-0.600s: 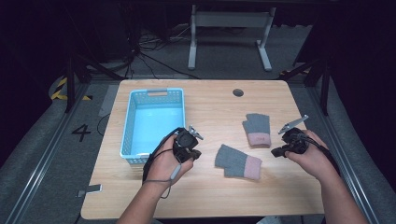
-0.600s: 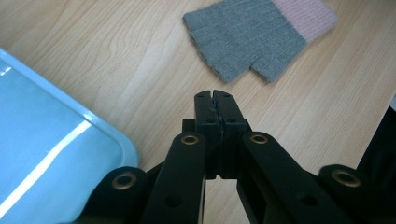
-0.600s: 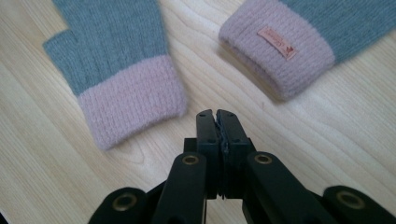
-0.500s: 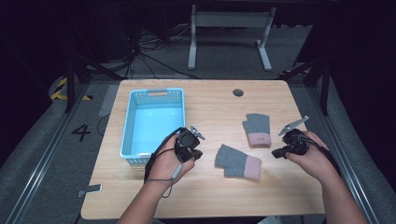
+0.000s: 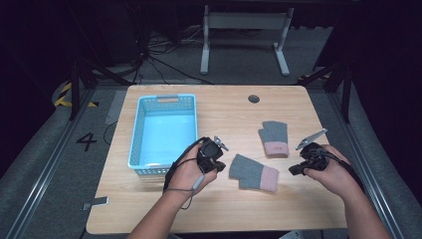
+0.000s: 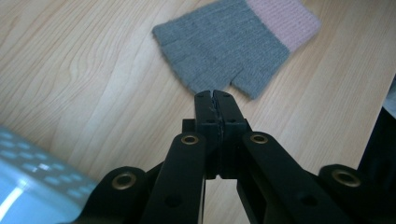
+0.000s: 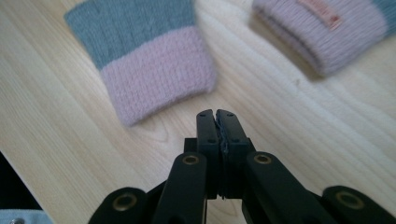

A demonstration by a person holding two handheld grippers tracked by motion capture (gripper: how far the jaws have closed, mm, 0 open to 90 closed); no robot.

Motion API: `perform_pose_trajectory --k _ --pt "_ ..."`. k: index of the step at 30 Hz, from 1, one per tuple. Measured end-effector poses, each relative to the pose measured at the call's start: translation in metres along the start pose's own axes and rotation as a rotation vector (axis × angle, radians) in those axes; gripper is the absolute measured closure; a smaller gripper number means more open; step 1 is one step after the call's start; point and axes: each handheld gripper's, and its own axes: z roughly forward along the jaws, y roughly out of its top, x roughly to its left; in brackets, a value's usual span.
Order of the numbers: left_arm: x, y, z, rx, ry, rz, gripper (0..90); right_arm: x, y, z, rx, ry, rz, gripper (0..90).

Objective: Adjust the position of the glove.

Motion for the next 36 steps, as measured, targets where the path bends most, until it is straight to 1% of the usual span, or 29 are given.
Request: perform_pose_trajectory --k 1,3,5,8,11,15,19,20,23,25,28,30,31,36 --pt "0.0 0.001 0.004 0.001 -0.006 0.007 89.8 0.0 0.0 0.002 0.013 0.008 -0.004 89.6" --pt "-0.002 0.004 0.012 -0.002 -0.001 0.013 89.8 0.002 0.0 0.006 0.028 0.005 -0.006 89.5" --pt "-0.004 0.007 0.021 0.009 0.002 0.027 89.8 0.003 0.001 0.009 0.027 0.001 -0.012 89.5" --pt "-0.005 0.011 0.031 0.021 -0.008 0.038 89.8 0.007 0.001 0.015 0.028 0.0 -0.018 89.7" --pt "-0.005 0.014 0.041 0.027 -0.015 0.04 89.8 0.011 -0.001 0.021 0.037 -0.001 -0.02 89.7" --pt "-0.006 0.017 0.055 0.053 -0.022 0.053 89.8 0.017 -0.001 0.03 0.047 0.014 -0.035 89.7" --pt "-0.006 0.018 0.067 0.086 -0.02 0.063 89.8 0.023 0.0 0.037 0.059 0.015 -0.046 89.7" --pt "-0.006 0.018 0.068 0.089 -0.021 0.056 89.8 0.024 0.0 0.039 0.063 0.016 -0.048 89.7" --pt "-0.006 0.018 0.073 0.113 -0.018 0.058 89.8 0.025 0.0 0.042 0.073 0.013 -0.057 89.7" --pt "-0.006 0.017 0.076 0.118 -0.022 0.054 89.8 0.025 0.001 0.043 0.072 0.015 -0.056 89.7" --pt "-0.009 0.016 0.081 0.134 -0.03 0.062 89.8 0.025 0.001 0.045 0.075 0.011 -0.058 89.7" --pt "-0.01 0.016 0.083 0.151 -0.028 0.064 89.7 0.024 0.002 0.045 0.07 0.012 -0.053 89.6" --pt "-0.01 0.016 0.084 0.151 -0.028 0.067 89.8 0.024 0.002 0.045 0.069 0.012 -0.052 89.6" --pt "-0.009 0.015 0.086 0.162 -0.032 0.053 89.7 0.024 0.005 0.045 0.048 0.002 -0.053 89.4"
